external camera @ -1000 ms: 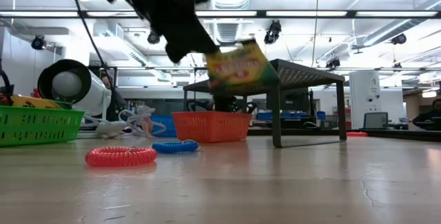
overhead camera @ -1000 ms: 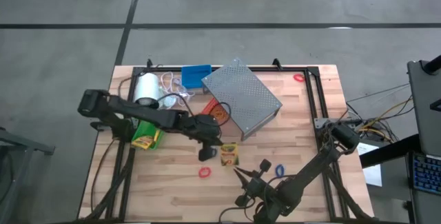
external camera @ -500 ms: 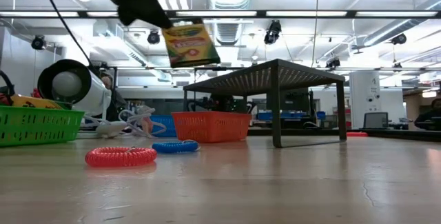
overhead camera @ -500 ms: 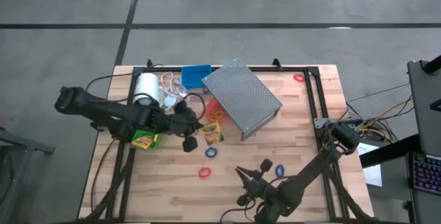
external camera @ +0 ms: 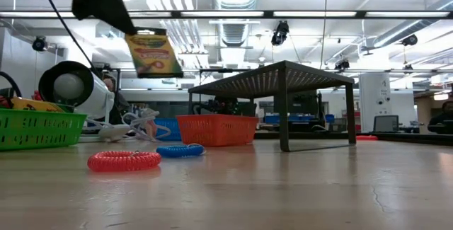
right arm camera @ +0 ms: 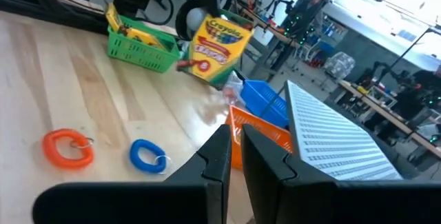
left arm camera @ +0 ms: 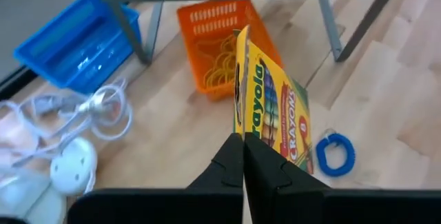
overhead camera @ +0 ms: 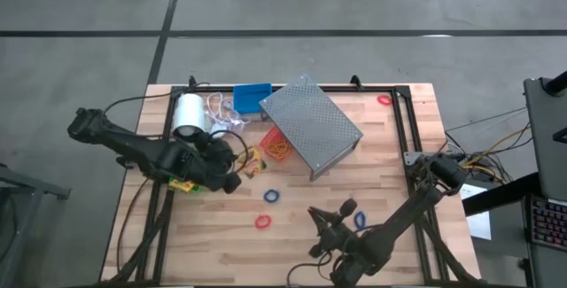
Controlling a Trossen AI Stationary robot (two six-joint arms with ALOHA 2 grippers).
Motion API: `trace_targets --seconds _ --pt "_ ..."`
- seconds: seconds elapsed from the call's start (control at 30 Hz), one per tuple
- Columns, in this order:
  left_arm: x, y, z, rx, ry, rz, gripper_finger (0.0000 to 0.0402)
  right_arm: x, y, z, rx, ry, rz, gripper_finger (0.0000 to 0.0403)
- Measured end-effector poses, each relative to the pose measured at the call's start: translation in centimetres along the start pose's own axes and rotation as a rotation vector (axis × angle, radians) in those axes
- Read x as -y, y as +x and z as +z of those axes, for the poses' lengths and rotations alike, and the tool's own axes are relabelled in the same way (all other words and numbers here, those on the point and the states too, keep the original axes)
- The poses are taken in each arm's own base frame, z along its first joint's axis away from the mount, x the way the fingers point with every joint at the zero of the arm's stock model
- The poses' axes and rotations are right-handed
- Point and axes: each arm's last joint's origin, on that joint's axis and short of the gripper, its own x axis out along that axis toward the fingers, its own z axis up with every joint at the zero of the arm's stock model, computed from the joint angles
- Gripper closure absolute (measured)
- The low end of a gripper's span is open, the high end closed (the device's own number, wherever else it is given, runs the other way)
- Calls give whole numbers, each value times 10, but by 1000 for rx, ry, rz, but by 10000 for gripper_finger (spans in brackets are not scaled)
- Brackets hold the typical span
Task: Pick & Place Office Desk Supplies
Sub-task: Put the crayon box into the green bin
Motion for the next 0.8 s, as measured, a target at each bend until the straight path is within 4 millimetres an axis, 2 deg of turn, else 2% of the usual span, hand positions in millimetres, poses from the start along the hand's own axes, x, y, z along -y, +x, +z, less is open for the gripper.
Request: trace_targets --seconds 0.4,0.6,0.8 --pt "-13 -4 -11 -98 -81 112 401 9 2 -2 -12 -62 -14 371" --pt "-27 -21 -7 -186 -77 218 401 11 6 -3 -19 -69 -24 371" --pt "-40 -43 0 -301 -143 291 401 11 7 -4 -21 -44 -24 371"
